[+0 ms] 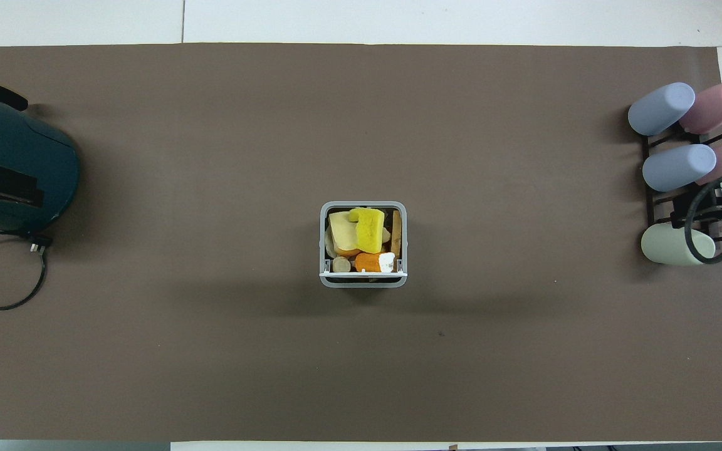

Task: Close trash can lid

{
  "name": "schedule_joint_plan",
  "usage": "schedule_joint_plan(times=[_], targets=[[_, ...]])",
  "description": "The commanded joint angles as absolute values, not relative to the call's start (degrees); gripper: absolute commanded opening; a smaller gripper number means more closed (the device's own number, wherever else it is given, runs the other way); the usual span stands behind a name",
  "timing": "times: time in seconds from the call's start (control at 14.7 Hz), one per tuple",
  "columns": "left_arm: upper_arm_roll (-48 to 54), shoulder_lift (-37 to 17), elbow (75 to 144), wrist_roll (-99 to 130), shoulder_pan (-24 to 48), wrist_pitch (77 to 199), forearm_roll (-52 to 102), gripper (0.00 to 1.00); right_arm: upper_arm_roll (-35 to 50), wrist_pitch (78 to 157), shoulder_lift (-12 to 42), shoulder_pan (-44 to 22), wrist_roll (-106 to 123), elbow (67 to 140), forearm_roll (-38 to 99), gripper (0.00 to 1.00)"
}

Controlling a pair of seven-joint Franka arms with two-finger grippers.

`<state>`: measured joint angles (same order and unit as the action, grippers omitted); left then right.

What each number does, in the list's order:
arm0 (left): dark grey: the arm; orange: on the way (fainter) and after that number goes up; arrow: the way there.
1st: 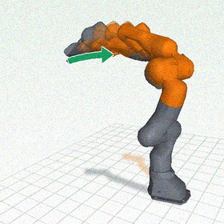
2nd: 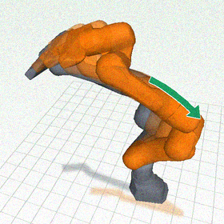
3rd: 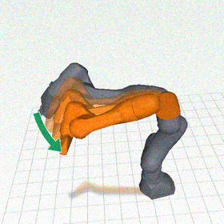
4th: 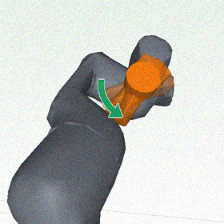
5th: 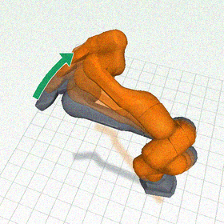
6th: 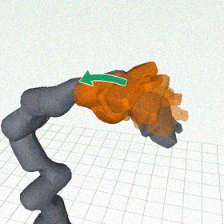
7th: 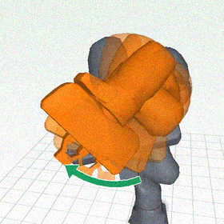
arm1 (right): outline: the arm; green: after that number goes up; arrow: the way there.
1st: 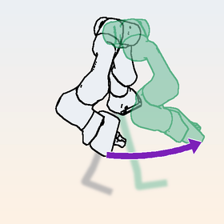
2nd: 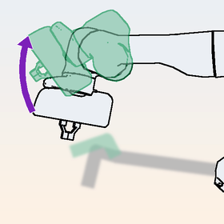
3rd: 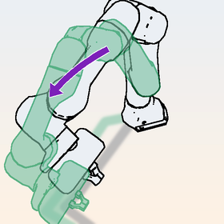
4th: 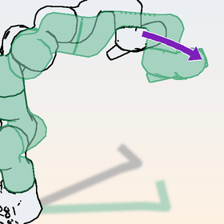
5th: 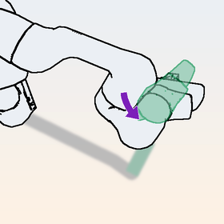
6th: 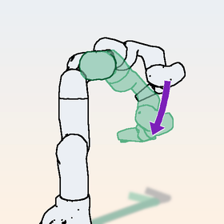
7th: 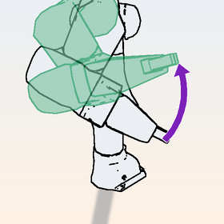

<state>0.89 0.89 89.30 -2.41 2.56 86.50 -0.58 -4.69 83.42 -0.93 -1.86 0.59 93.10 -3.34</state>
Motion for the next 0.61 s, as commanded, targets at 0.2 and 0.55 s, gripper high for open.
schedule_joint_plan(times=[0.2,0.55], targets=[[1.2,2.2,90.7,-2.8,2.9,85.9,-1.8,1.0,-5.0,83.8,-1.6,-1.4,1.8,93.9,-2.1,1.0],[1.9,2.2,90.7,-2.4,5.7,86.7,-1.8,1.0,-4.9,84.0,-1.7,-1.6,1.8,94.0,-2.1,1.0]])
